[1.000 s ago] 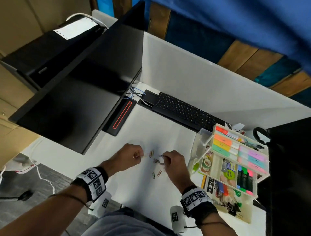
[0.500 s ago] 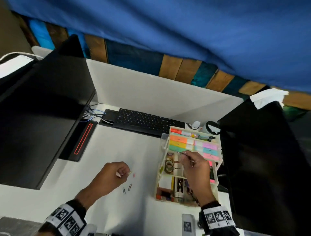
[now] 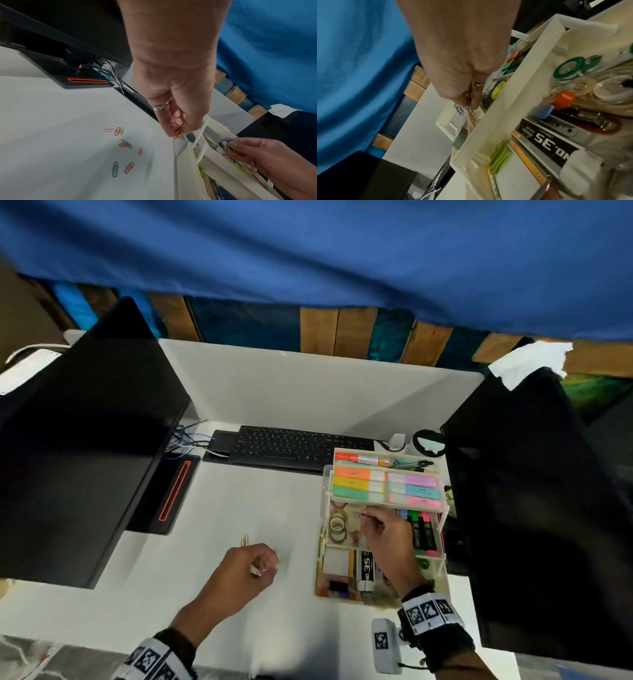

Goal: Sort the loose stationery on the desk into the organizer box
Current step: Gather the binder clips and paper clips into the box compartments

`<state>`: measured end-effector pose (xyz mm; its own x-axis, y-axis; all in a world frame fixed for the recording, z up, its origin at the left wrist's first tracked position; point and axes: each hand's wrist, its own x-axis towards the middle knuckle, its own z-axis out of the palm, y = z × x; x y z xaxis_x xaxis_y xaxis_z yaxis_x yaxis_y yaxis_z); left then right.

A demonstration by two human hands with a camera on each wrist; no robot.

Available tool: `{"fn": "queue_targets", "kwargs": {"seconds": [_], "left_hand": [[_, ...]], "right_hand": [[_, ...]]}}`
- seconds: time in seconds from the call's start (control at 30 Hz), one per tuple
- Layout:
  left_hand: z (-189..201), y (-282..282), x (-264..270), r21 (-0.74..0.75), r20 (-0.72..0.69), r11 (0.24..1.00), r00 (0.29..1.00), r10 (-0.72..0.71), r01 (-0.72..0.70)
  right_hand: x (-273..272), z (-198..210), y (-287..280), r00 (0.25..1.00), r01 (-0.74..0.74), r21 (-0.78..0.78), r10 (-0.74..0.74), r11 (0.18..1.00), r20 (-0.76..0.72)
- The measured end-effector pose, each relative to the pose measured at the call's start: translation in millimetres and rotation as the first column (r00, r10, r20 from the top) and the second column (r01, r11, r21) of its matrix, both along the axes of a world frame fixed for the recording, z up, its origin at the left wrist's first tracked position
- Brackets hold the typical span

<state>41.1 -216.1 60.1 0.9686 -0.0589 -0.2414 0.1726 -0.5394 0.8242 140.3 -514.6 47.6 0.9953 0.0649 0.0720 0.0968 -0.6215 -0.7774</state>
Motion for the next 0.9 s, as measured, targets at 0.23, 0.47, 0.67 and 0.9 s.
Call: {"fn": "queue_targets", "kwargs": {"seconds": [0.23, 0.47, 0.67, 0.9], "left_hand": [[9, -29, 7, 0.013, 0.013, 0.999, 0.999, 0.033, -0.033], [22, -109, 64, 0.014, 0.133, 1.000, 0.991, 0.003, -0.005], [14, -162, 96, 0.085, 0.117, 0.996, 0.993, 0.030, -0.040], [2, -146, 83, 0.126, 0.086, 0.992, 0.996, -0.007, -0.003]], "right_hand": [[0, -4, -2, 0.987, -0.117, -0.086, 0.106, 0.989, -0.118], [-22, 1, -32, 0.990, -0.097, -0.047, 0.092, 0.994, -0.109], [-39, -1, -67, 0.985, -0.104, -0.006, 0.102, 0.995, -0.137], [-45, -8, -77, 0.984, -0.142, 0.017, 0.143, 0.990, -0.103]]}}
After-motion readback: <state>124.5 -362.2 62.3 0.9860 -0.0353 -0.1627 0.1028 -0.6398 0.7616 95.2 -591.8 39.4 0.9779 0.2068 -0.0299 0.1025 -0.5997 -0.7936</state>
